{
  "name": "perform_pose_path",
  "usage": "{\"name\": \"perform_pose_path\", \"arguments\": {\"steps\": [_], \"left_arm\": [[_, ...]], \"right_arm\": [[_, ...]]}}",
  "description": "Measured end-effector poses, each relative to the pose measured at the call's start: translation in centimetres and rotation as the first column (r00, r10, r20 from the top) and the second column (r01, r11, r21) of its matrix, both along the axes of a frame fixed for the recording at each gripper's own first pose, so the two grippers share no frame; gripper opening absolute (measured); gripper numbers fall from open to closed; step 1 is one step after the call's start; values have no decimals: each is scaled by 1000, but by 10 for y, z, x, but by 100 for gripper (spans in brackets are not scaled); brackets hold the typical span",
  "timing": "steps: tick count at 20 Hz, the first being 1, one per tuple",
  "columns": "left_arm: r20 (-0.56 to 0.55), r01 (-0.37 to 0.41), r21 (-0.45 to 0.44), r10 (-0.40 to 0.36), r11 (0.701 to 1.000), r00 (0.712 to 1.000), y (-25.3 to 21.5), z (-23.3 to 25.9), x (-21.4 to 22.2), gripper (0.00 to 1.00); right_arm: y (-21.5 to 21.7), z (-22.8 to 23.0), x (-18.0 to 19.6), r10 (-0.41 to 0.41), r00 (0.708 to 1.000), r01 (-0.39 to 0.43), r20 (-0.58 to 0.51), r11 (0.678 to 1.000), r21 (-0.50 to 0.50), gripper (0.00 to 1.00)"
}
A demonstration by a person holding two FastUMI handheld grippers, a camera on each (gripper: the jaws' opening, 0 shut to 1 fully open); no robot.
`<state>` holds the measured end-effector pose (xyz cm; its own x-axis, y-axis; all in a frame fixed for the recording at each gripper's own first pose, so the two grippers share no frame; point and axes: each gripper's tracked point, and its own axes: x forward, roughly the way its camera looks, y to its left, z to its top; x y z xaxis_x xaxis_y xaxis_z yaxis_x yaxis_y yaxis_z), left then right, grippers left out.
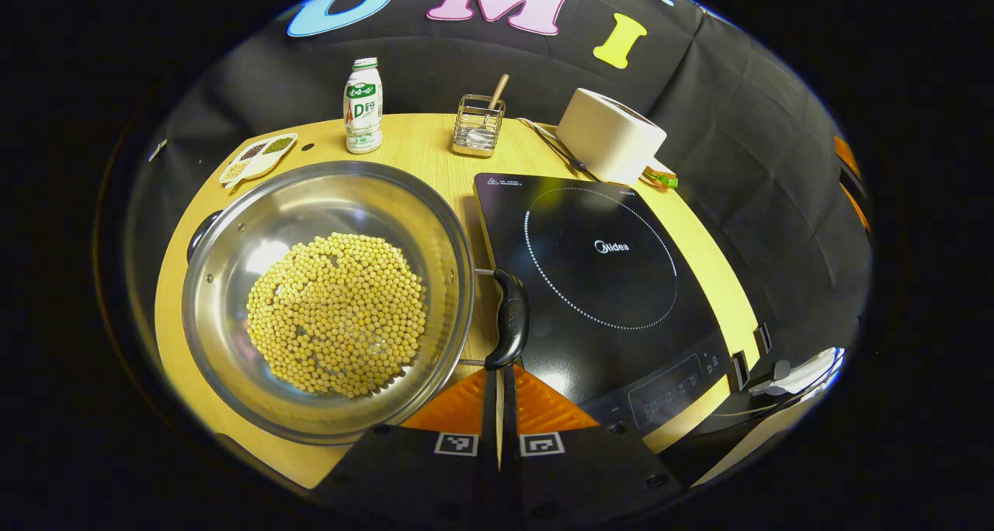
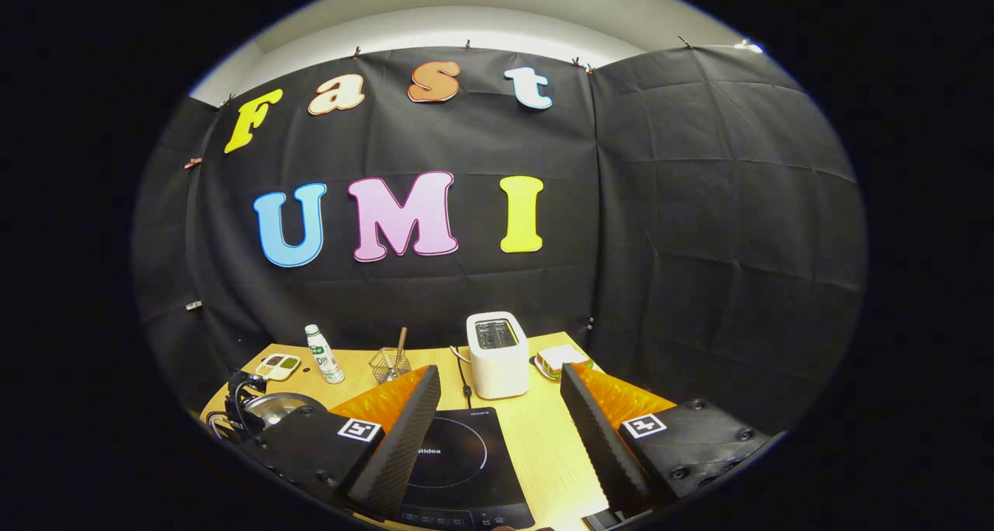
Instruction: First push the handle of the pot to place it horizontally, then grasp the pot with both hands and set it on the induction cooktop.
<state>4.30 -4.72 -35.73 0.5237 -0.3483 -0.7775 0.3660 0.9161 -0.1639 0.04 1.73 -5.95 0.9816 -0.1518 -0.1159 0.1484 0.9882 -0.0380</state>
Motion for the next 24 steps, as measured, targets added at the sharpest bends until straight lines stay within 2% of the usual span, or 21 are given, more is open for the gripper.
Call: {"name": "perform_pose_path", "arguments": {"steps": [6,15,24], "left_arm": [[10,-32,-30,33,999,999,-1,3,19,5],[58,-40,-85,45,996,997,-4,18,55,5],[111,-50,-94,60,994,992,4,32,60,5]], "right_arm": [[-4,-2,-6,-12,1000,12,-7,1000,-8,96],[-3,-8,-7,-25,999,24,-25,1000,-17,96],[22,-28,0,40,995,-41,-89,999,-8,97]]}}
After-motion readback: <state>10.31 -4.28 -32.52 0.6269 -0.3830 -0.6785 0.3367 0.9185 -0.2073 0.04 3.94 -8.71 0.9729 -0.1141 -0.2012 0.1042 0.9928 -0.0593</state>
